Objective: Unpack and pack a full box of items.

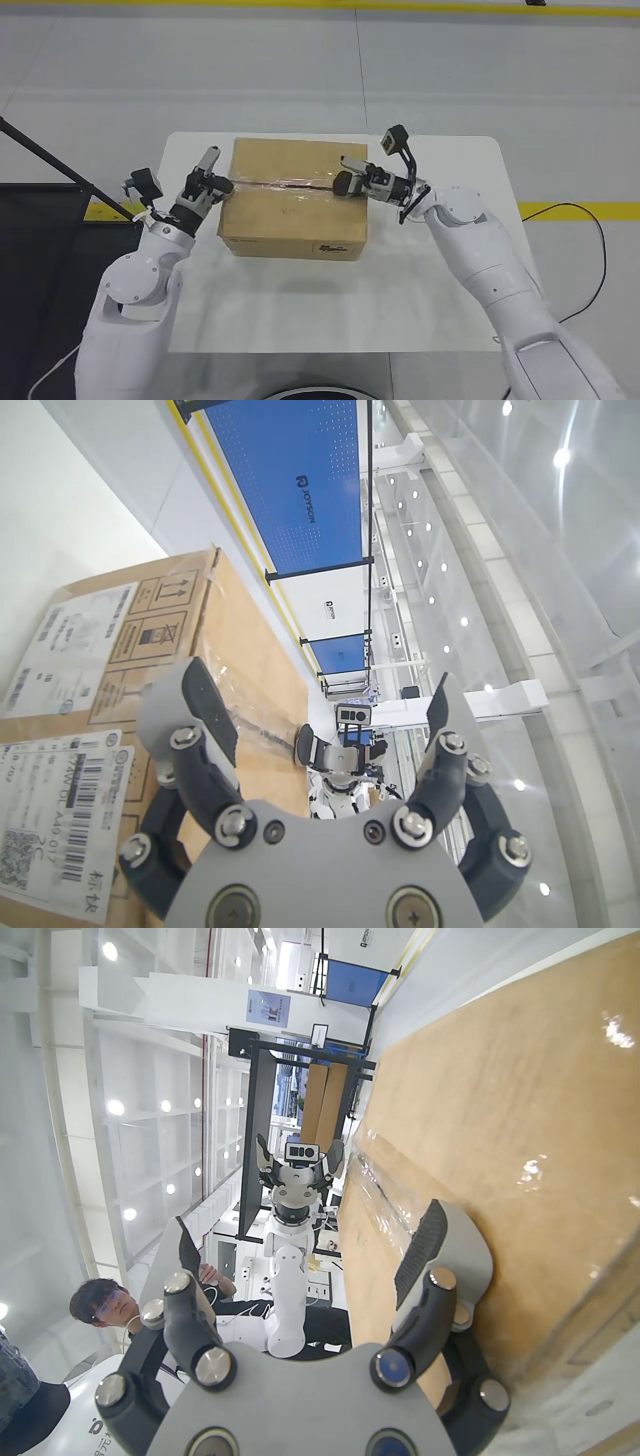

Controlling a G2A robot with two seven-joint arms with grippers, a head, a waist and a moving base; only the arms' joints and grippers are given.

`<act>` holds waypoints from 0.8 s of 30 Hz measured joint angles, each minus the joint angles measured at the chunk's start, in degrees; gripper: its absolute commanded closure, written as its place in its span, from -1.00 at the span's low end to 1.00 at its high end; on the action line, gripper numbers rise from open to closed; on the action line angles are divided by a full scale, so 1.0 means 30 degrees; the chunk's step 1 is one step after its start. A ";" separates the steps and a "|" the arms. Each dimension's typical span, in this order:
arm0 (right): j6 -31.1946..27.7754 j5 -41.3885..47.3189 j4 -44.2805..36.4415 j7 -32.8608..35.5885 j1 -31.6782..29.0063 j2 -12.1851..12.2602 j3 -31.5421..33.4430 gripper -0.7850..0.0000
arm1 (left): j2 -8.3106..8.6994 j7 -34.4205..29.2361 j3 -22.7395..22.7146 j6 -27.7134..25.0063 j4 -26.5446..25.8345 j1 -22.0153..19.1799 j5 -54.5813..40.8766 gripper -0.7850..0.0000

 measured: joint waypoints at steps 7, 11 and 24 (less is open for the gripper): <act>-0.0390 0.0036 0.0452 -0.1015 0.0625 -0.0811 -0.1156 -1.00 | 0.0009 0.0353 0.0006 -0.0112 -0.0185 0.0365 -0.0379 -1.00; -0.0502 -0.0252 0.0997 -0.1626 0.1197 -0.1363 -0.1948 -1.00 | 0.0013 0.0481 0.0058 -0.0218 -0.0322 0.0537 -0.0582 -1.00; -0.0205 -0.0713 0.3521 -0.3732 0.2950 -0.3521 -0.4212 -1.00 | -0.0027 0.1023 0.0322 -0.0720 -0.0443 0.0887 -0.1670 -1.00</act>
